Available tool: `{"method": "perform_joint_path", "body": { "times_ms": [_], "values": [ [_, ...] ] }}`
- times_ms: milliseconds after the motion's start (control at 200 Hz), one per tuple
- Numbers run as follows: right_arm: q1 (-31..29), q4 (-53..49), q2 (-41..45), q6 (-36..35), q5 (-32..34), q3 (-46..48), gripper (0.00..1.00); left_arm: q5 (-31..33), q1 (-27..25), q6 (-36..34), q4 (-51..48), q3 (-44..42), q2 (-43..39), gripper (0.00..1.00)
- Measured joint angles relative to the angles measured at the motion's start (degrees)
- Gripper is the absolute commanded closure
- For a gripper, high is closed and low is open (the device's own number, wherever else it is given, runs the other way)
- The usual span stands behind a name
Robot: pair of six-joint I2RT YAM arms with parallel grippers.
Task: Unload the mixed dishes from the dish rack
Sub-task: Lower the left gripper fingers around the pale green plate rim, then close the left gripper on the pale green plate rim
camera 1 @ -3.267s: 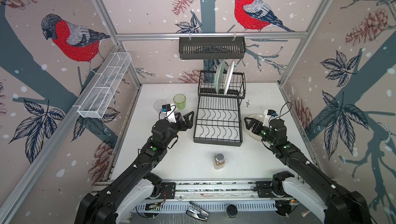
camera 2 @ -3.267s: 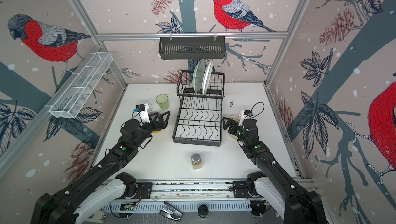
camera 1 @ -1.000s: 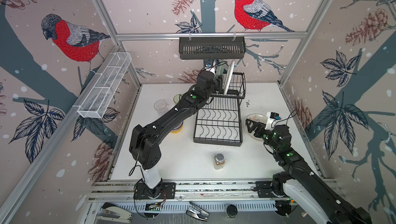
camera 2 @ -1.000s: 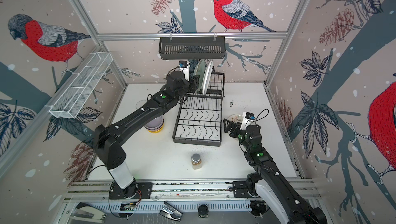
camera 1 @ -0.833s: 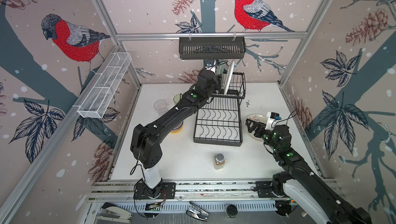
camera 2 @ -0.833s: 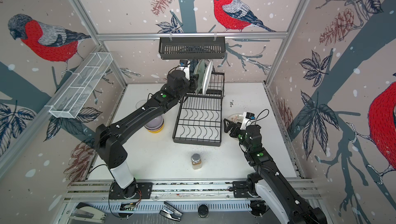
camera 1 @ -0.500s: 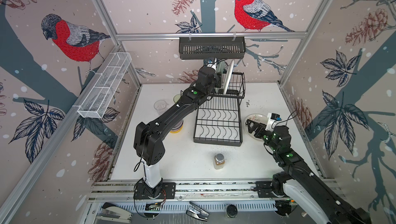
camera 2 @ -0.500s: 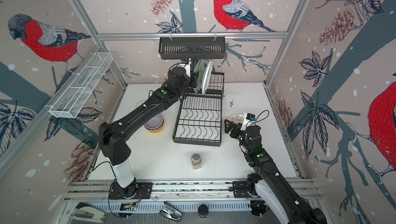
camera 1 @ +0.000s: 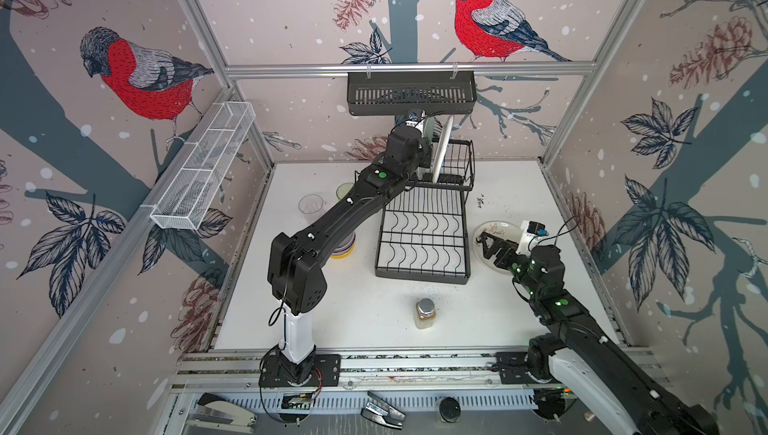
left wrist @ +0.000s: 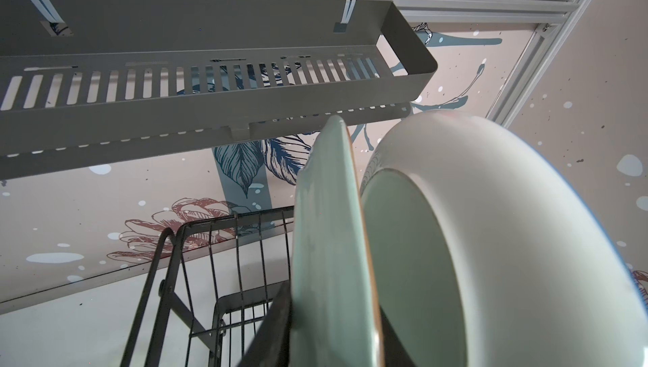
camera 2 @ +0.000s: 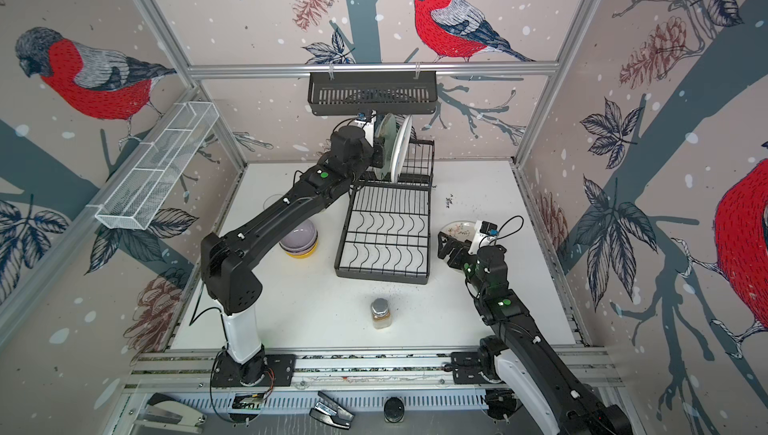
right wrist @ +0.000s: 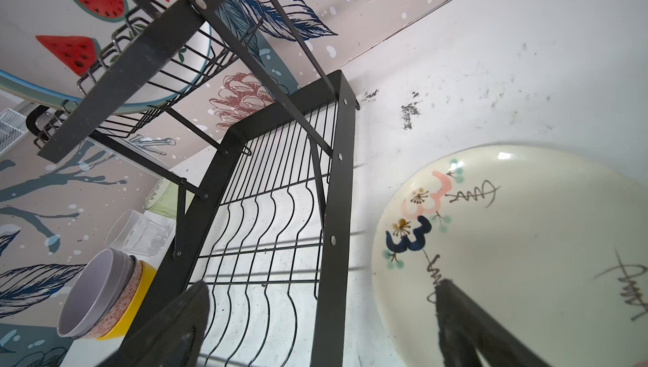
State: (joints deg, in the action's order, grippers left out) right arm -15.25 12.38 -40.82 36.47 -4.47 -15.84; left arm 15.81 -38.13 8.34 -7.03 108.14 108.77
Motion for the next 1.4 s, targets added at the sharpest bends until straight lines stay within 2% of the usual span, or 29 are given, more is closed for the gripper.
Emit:
{"method": "perform_joint_path", "body": {
  "times_ms": [325,415,465,770,870,1031,1401],
  "values": [
    [0.6,-0.1,0.7,0.0,0.2,0.0,0.00,2.4,0.0,-1.4,-0.8,1.7,0.9,0.75],
    [0.7,-0.2,0.7,0.0,0.2,-0.1,0.00,4.3,0.1,-1.6,-1.2,2.5,1.4,0.85],
    [0.7,-0.2,0.7,0.0,0.2,-0.1,0.01,7.4,0.2,-1.8,-1.4,3.0,1.7,0.85],
    [1.2,-0.2,0.2,0.0,0.2,-0.2,0.01,7.1,0.1,-3.8,-3.0,5.2,2.8,0.86],
    [1.4,-0.2,0.0,0.0,0.2,-0.2,0.00,7.2,0.1,-4.0,-3.0,5.4,2.9,0.94],
    [1.5,-0.2,0.0,0.1,0.2,-0.2,0.01,7.4,0.1,-4.3,-3.1,5.6,2.9,1.00],
    [1.9,-0.2,0.0,0.6,0.2,-0.2,0.00,8.8,-0.3,-5.9,-3.9,6.6,3.0,1.00]
  ]
}}
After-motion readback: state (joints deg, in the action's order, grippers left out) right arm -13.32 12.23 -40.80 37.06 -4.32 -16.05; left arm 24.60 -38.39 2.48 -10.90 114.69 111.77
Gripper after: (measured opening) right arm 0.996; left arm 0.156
